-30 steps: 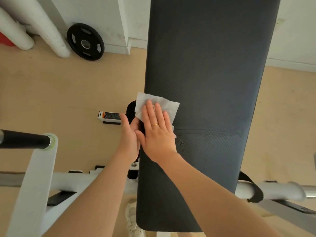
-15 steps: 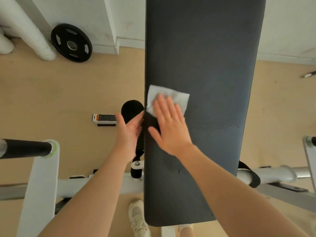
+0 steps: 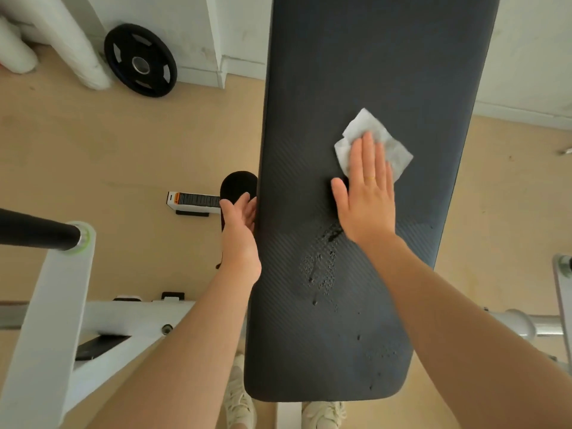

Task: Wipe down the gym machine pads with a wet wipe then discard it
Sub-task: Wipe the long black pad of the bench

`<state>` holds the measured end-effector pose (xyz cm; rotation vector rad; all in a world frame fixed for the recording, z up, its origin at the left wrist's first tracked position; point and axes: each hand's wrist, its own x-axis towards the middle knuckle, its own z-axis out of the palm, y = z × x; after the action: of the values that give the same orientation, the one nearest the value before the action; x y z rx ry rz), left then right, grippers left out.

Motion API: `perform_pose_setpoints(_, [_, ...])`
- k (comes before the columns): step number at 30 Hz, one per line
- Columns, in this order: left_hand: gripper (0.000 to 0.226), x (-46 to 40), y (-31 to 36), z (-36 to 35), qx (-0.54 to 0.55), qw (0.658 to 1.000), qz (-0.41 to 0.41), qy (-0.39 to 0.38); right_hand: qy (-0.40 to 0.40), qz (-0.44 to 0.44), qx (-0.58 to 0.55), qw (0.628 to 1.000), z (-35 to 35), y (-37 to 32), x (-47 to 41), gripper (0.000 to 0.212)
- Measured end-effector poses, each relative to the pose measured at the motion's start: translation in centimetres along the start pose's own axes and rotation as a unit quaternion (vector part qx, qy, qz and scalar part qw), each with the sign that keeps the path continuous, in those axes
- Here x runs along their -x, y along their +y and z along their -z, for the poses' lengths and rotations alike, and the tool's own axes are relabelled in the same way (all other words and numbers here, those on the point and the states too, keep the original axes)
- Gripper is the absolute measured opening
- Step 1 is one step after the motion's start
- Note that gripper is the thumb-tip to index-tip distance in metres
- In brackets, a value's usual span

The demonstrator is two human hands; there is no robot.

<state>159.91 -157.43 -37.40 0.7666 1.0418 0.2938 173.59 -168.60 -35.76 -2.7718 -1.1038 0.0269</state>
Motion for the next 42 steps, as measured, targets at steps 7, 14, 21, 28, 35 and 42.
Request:
perform_pose_setpoints(7, [0.051, -0.3, -1.9, -2.5, -0.261, 0.934, -0.115, 0.214, -0.025, 0.176, 0.062, 0.982, -3.4, -3.4, 5.1, 0.069])
perform_pose_setpoints(14, [0.052, -0.2, -2.2, -2.9, -0.271, 0.921, -0.125, 0.25, -0.062, 0.246, 0.101, 0.962, -2.9, -0.7, 5.9, 0.071])
perform_pose_setpoints(21, [0.046, -0.9, -3.1, -2.9, -0.368, 0.86, -0.196, 0.294, -0.001, 0.035, 0.048, 0.998, 0.6, 5.3, 0.5, 0.073])
perform_pose_setpoints(28, [0.042, -1.0, -3.1, -3.1, -0.371, 0.853, -0.195, 0.311, -0.053, 0.195, 0.078, 0.976, -4.0, 0.5, 8.3, 0.069])
perform_pose_setpoints(35, [0.043, -0.6, -3.0, -3.1, -0.365, 0.856, -0.223, 0.29, -0.039, 0.187, 0.08, 0.978, -2.9, 3.6, 7.2, 0.066])
perform_pose_setpoints(42, [0.057, 1.4, -5.2, -4.2, -0.444, 0.819, -0.254, 0.261, -0.01, 0.042, 0.05, 0.998, 0.9, 10.2, 2.3, 0.073])
